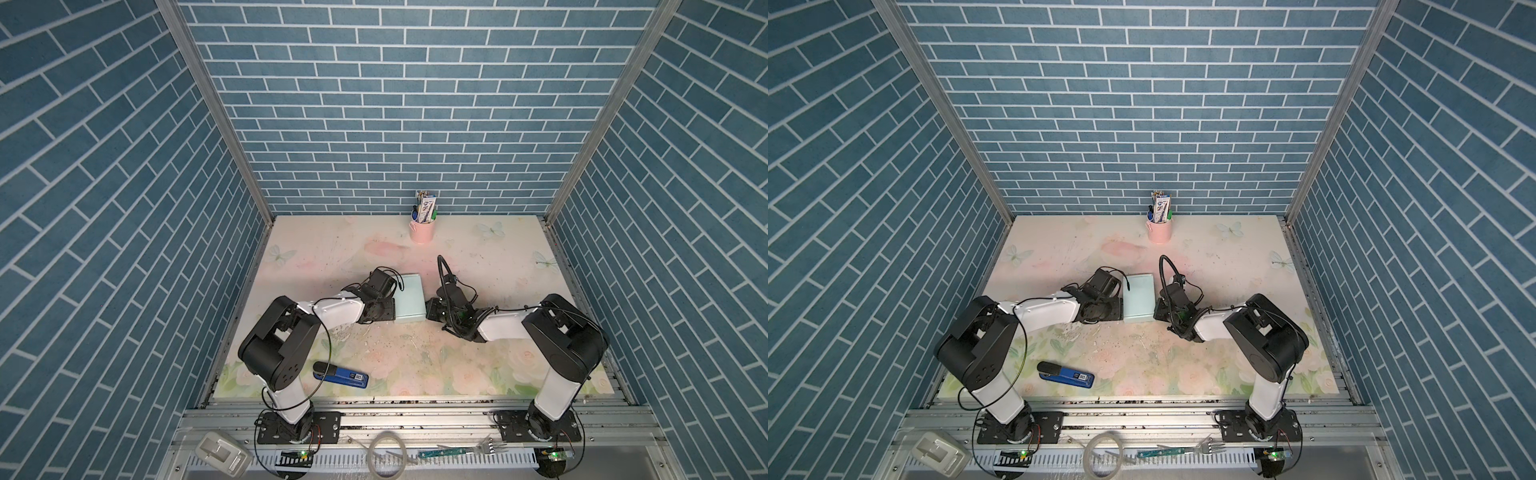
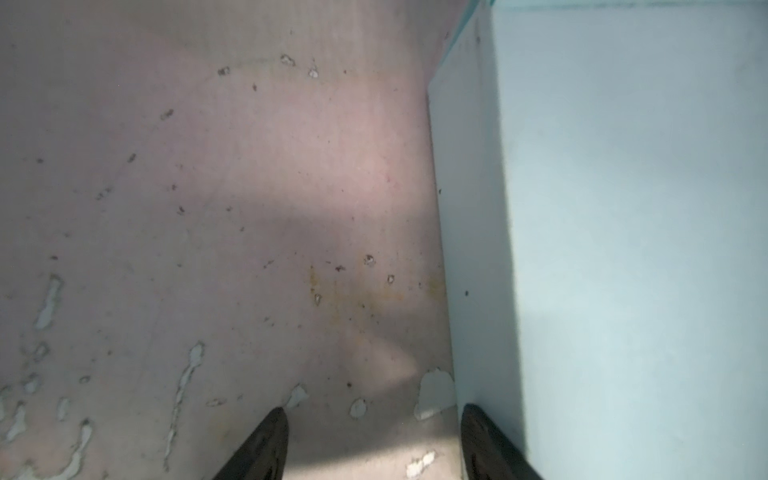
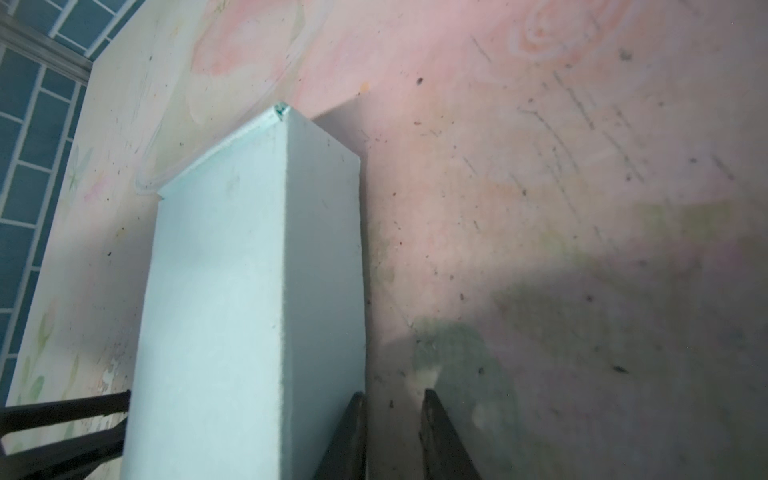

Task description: Fold the paper box

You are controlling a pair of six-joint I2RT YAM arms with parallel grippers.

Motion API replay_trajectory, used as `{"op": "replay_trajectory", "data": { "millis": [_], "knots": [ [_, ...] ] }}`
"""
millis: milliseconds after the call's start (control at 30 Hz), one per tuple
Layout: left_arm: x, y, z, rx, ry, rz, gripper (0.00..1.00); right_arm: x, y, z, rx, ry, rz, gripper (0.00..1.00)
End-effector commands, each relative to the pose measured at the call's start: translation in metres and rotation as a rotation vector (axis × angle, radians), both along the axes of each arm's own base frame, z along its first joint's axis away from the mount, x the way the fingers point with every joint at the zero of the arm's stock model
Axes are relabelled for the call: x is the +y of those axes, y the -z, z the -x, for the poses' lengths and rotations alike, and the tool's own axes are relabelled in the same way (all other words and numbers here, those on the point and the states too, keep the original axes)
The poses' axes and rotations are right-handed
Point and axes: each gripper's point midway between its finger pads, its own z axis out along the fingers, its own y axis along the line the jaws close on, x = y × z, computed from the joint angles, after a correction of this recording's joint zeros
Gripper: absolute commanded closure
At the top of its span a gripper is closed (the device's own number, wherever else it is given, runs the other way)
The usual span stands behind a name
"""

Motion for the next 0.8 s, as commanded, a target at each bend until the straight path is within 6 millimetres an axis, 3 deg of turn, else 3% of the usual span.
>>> {"op": "replay_trajectory", "data": {
  "millis": [0, 233, 367, 467, 667, 767],
  "knots": [
    [-0.022, 0.016, 0.022, 0.082, 0.065, 0.048, 0.32, -0.005, 0.030, 0.025, 0.122, 0.040, 0.001, 0.75],
    [-0.004, -0.007, 0.014, 0.026, 0.030, 0.037, 0.30, -0.035, 0.022, 0.022, 0.068, 0.141, 0.064, 0.74],
    [0.008, -0.033, 0.007, -0.044, 0.009, 0.043, 0.25, -0.053, 0.009, 0.016, 0.021, 0.200, 0.089, 0.73],
    [0.019, -0.059, 0.004, -0.118, 0.009, 0.012, 0.16, -0.065, -0.005, 0.007, -0.021, 0.222, 0.115, 0.71],
    [0.053, -0.113, 0.004, -0.254, -0.043, -0.068, 0.02, -0.098, -0.044, -0.016, -0.093, 0.245, 0.154, 0.51],
    [0.066, -0.143, 0.008, -0.316, -0.055, -0.091, 0.00, -0.121, -0.079, -0.027, -0.153, 0.237, 0.219, 0.30]
  ]
}}
